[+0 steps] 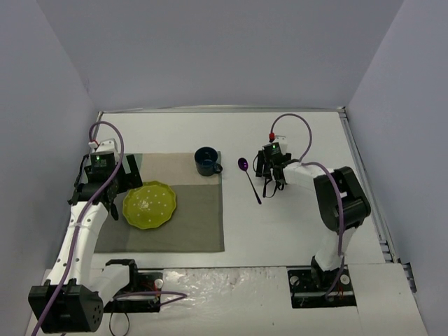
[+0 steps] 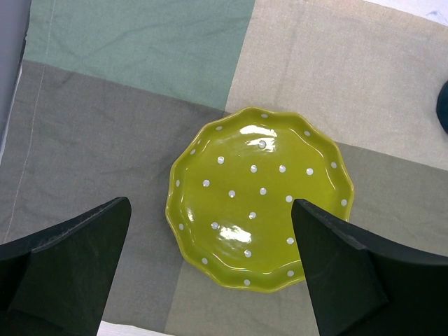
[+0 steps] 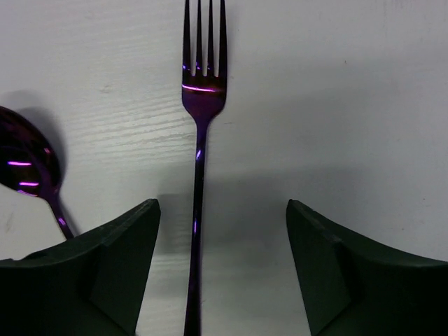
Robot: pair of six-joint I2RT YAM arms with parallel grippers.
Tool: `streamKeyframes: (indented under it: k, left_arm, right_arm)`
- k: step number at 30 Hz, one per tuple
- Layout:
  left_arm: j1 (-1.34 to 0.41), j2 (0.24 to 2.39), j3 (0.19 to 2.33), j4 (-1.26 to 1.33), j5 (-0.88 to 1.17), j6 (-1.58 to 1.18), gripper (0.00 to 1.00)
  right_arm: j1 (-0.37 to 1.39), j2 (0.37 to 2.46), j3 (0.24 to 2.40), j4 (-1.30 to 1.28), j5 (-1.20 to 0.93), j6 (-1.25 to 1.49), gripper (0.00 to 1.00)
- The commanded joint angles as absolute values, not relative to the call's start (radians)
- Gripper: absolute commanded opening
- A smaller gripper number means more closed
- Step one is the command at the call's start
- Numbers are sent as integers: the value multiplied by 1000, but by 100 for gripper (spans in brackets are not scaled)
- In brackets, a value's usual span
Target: Set the dinner table for one person
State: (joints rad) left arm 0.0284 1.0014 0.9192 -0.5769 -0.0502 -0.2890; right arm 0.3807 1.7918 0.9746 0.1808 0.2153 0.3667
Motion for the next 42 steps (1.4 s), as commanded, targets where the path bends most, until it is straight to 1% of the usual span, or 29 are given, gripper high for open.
streamKeyframes:
  k: [1, 6, 13, 15, 18, 21, 26, 31, 36, 42]
  left_arm:
    - [32, 1000, 942, -550, -67, -295, 97]
    - [31, 996, 941, -549, -64, -293, 97]
    - [29, 991, 942, -551, -67, -291, 97]
    - [31, 992, 942, -549, -64, -292, 97]
    - [31, 991, 942, -549, -60, -293, 97]
    - [31, 989, 943, -549, -54, -293, 97]
    - [31, 986, 942, -549, -49, -296, 97]
    - [31, 985, 942, -551, -49, -298, 97]
    - [31, 987, 939, -551, -52, -306, 97]
    - [31, 992, 939, -552, -60, -311, 97]
  right_arm:
    - [368, 1843, 1056, 207, 223, 407, 60]
    - [364, 1902, 1088, 210, 232, 406, 45]
    - [364, 1924, 1086, 181, 258, 415, 21]
    - [364, 1912, 1074, 168, 271, 412, 6]
    - [364, 1873, 1052, 157, 284, 403, 0]
    - [366, 1821, 1024, 145, 284, 392, 0]
    - [409, 1668, 987, 88, 278, 375, 0]
    - [558, 1573, 970, 33, 303, 429, 0]
    - [676, 1565, 937, 30, 324, 542, 0]
    - [780, 1633, 936, 29, 343, 606, 0]
